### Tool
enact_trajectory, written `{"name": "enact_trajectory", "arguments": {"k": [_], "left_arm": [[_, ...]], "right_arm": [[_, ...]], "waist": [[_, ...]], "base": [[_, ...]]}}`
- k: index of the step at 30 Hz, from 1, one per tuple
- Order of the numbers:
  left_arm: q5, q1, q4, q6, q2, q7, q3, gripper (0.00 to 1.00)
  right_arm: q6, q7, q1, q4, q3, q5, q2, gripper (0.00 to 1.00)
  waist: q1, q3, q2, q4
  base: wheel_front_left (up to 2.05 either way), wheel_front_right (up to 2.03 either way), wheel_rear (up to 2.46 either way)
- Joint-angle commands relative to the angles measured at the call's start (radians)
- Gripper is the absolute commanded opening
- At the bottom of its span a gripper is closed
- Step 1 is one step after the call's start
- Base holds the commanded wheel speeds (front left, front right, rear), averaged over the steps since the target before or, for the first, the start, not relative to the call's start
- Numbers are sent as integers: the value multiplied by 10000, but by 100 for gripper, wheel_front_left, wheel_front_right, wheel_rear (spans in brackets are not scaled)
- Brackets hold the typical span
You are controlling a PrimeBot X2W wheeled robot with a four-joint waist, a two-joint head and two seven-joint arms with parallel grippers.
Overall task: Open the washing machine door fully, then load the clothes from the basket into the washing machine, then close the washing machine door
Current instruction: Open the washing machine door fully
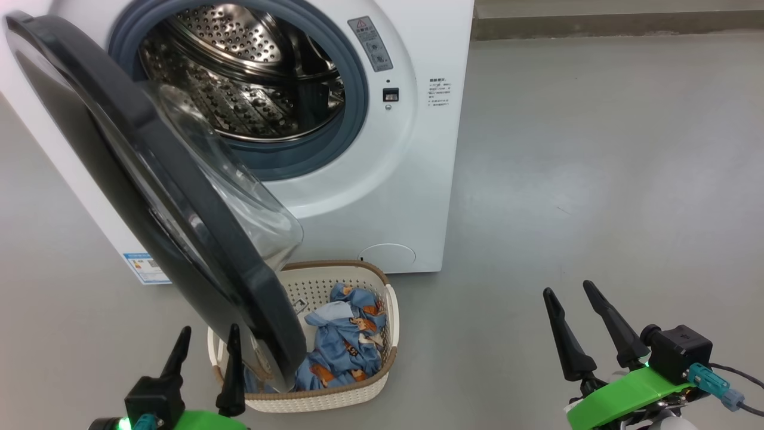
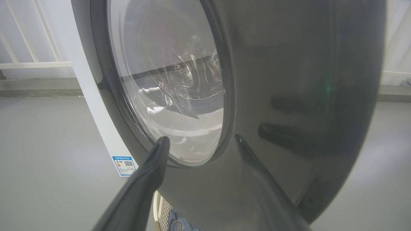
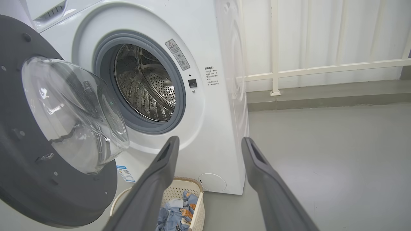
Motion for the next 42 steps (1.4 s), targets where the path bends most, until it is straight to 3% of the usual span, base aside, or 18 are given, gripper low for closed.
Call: {"name": "enact_trajectory", "arguments": {"k": [1,24,25,26,27,42], "left_arm": [[87,-119,-241,75,129,-65,306,100],[117,-92,-210,90,129,-65,269,100],[103,-83,-207,71,129,-65,268,77],[72,-76,-212,42,129,-65,270,20],[35,-77,-268,-21,129,-65,268,0],[-42,-428,-1870,-332,129,-65,1240,0]], "right_arm": [[16,-120,-90,-256,223,11,-47,100],[16,-120,-162,-94,326,36,-78,100],[16,-120,-163,-88,331,36,-75,100],[16,-120,-163,-80,335,36,-72,100],[16,-120,-162,-72,337,35,-69,100],[16,-120,-140,85,164,1,45,100]], "waist": [[0,-1,0,0],[0,-132,0,4],[0,-138,0,6],[0,-144,0,9],[0,-151,0,13],[0,-197,0,172]], "base": [[0,0,0],[0,0,0],[0,0,0],[0,0,0],[0,0,0],[0,0,0]]}}
